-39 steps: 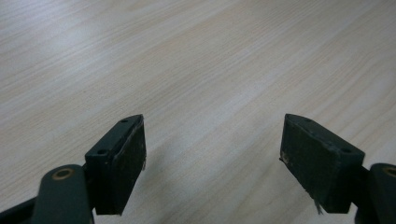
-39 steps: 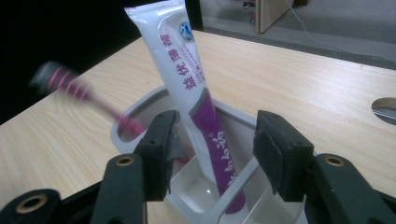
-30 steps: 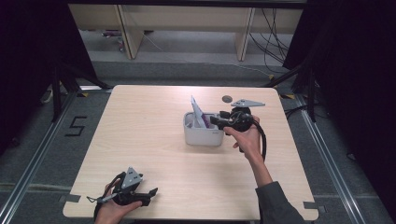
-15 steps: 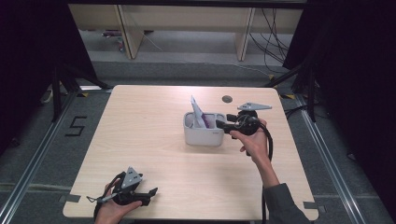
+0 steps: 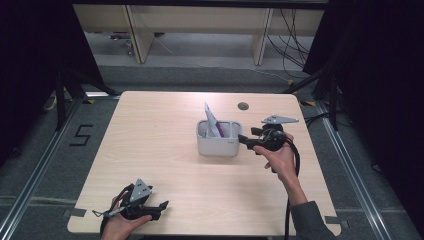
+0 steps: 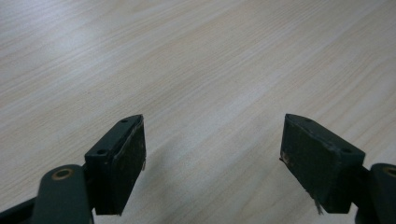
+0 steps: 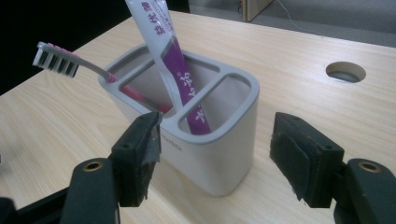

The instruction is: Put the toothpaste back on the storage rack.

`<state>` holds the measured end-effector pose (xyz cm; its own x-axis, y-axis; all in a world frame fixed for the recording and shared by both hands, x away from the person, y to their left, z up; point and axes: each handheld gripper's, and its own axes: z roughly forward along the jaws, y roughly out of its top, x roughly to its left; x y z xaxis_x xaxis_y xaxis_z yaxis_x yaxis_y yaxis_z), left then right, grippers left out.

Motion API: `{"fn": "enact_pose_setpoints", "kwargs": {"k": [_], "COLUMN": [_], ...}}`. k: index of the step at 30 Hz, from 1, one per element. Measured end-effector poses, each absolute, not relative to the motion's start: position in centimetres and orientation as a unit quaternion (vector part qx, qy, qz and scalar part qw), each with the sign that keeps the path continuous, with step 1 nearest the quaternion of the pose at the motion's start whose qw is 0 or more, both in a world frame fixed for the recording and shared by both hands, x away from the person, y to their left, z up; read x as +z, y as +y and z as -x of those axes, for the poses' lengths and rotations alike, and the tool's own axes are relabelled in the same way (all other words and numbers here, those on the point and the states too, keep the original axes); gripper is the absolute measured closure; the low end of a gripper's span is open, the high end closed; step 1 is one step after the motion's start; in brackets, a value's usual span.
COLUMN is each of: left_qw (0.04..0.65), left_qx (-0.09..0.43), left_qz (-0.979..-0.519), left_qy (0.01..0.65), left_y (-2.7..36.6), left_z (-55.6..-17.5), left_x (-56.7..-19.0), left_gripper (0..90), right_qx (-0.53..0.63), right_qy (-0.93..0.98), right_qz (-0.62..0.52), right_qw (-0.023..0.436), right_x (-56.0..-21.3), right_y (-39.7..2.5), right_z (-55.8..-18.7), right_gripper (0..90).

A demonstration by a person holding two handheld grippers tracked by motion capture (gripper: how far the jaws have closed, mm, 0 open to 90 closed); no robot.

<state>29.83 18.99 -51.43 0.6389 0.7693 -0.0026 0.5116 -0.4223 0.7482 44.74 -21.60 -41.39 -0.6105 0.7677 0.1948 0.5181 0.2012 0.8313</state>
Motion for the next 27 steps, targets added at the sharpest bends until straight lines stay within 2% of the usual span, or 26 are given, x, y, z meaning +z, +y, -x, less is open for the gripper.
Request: {"fn": "enact_pose_setpoints", "kwargs": {"k": [9, 12, 18, 19, 23, 24, 27], "left_qw": [0.373, 0.373, 0.375, 0.375, 0.381, 0.381, 0.378], "left_qx": [0.174, 0.174, 0.174, 0.174, 0.176, 0.177, 0.177], "left_qz": [-0.823, -0.823, -0.822, -0.821, -0.817, -0.817, -0.819], "left_qy": [0.390, 0.391, 0.392, 0.393, 0.397, 0.395, 0.395], "left_y": [19.0, 19.0, 19.0, 19.0, 18.9, 18.9, 18.9], "left_z": [-29.9, -29.9, -29.9, -29.9, -29.8, -29.9, -29.8], "left_x": [-51.4, -51.4, -51.4, -51.4, -51.4, -51.4, -51.4], "left_gripper": [21.9, 21.9, 21.9, 21.9, 21.9, 21.9, 21.9], "right_qx": [0.463, 0.461, 0.459, 0.462, 0.461, 0.456, 0.456], "right_qy": [0.766, 0.763, 0.763, 0.759, 0.759, 0.765, 0.763], "right_qz": [-0.421, -0.434, -0.433, -0.441, -0.442, -0.432, -0.440], "right_qw": [0.145, 0.131, 0.141, 0.126, 0.126, 0.143, 0.130], "right_x": [-41.8, -41.9, -42.3, -42.5, -42.7, -42.7, -43.0], "right_y": [-22.7, -22.9, -23.4, -23.3, -23.5, -23.7, -23.7], "right_z": [-43.8, -43.3, -43.0, -42.8, -42.4, -42.4, -42.1], "right_gripper": [31.7, 31.1, 29.4, 29.3, 28.8, 28.5, 28.3]}}
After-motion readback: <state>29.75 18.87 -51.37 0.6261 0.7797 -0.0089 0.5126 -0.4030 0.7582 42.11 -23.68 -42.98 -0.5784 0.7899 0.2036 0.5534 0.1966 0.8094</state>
